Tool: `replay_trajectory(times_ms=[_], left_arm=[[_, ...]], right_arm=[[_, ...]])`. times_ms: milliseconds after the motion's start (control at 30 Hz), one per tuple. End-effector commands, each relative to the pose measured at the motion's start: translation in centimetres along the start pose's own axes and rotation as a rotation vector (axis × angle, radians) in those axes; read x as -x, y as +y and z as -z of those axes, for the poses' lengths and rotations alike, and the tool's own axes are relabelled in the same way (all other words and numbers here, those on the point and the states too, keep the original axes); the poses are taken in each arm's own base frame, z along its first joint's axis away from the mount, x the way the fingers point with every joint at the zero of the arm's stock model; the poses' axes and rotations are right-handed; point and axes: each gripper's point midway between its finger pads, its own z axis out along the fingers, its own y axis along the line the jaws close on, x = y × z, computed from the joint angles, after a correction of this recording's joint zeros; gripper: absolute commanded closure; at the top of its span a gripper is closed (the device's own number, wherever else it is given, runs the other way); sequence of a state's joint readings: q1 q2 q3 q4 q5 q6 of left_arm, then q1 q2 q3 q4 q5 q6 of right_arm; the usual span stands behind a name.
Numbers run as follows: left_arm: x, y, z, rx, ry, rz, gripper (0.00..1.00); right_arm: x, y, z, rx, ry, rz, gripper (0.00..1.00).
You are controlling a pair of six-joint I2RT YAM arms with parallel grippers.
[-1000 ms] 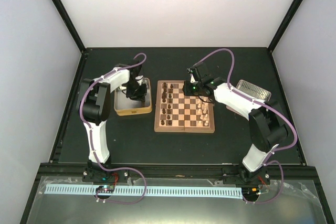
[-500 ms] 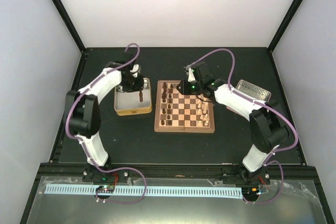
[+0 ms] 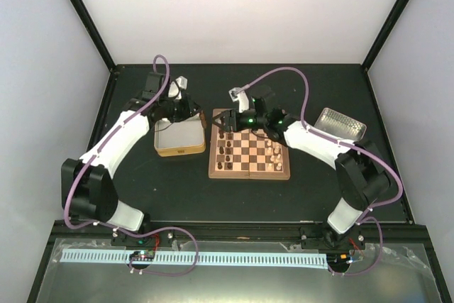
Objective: Set up the chess pieces on the board
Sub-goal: Pick up the chess piece from the storage box.
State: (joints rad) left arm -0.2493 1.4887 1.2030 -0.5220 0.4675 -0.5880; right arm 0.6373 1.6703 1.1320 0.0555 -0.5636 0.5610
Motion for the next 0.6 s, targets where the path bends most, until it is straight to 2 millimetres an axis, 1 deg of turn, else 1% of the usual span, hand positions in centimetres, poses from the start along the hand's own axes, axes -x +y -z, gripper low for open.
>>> replay_trajectory(times_ms=[0, 200, 400, 567], left_arm=[[0.4, -4.3, 1.8, -0.181, -0.044, -0.006, 0.98], [-0.4, -5.6, 2.6, -0.250, -0.031, -0.005, 0.98], [-0.5, -6.2, 3.2, -0.270, -0.038, -0.010, 0.98], [-0.6, -6.2, 3.3, -0.271, -0.043, -0.010, 0.98]], right_arm=[[1.2, 4.2, -0.2, 0.110, -0.026, 0.091, 0.41], [1.1, 5.0, -1.2, 0.131, -0.001, 0.094, 0.43], [0.8, 5.5, -1.6, 0.173, 0.024, 0.070, 0.54], [0.2, 5.4, -1.8, 0.179, 0.047, 0.058, 0.59]])
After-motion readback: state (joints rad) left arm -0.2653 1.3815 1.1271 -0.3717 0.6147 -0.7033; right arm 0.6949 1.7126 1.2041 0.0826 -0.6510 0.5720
